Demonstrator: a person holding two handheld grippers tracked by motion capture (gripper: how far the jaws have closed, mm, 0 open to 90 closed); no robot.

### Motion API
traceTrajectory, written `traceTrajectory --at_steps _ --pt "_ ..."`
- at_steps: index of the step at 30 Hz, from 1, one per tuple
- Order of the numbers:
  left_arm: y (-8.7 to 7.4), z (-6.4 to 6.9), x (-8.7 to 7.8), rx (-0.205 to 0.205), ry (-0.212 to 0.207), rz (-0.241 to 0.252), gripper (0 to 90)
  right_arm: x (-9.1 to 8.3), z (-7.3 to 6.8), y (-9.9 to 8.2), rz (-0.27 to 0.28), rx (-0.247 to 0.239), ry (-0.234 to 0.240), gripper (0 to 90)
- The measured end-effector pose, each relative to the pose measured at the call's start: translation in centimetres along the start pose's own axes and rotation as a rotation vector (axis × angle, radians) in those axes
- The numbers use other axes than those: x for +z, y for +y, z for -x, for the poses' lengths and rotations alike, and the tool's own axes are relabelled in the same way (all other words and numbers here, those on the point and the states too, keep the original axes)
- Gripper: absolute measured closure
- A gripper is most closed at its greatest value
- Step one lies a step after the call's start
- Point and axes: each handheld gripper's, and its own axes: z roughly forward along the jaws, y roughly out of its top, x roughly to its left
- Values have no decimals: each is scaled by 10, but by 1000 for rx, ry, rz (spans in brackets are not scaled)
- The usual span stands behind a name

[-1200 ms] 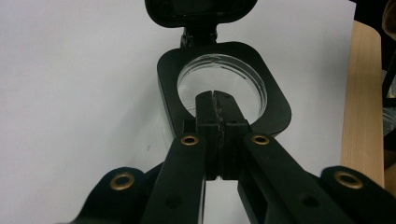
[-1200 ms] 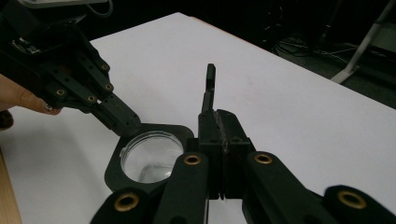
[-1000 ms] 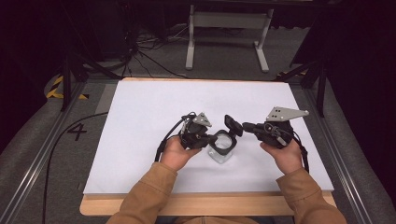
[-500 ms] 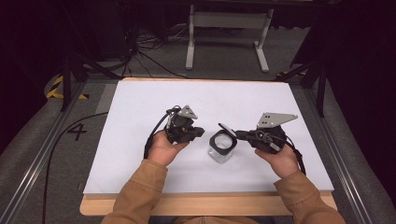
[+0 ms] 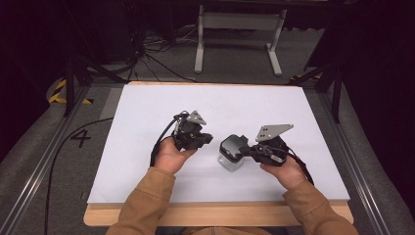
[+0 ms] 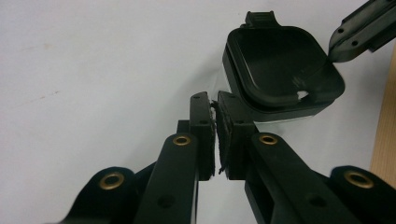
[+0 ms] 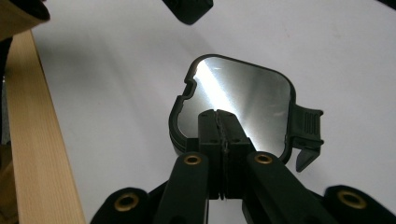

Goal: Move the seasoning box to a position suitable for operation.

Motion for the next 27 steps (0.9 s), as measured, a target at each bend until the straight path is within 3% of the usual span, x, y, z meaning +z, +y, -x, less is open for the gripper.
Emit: traceTrajectory --at_steps 6,10,13,19,23,27 --pt "1 1 2 -1 1 0 850 1 -2 0 -2 -5 -7 895" --pt "1 1 5 9 -2 -19 850 -10 0 1 45 -1 -33 895" --pt "1 1 14 7 -15 -34 851 -24 8 -2 85 25 -71 895" --pt "0 0 31 16 -23 -89 850 -44 31 -18 102 110 -138 894" --pt "-2 1 42 18 -23 -123 847 -48 41 -28 92 129 -182 894" --pt "-3 1 52 23 -36 -143 847 -51 47 -34 88 151 -192 894"
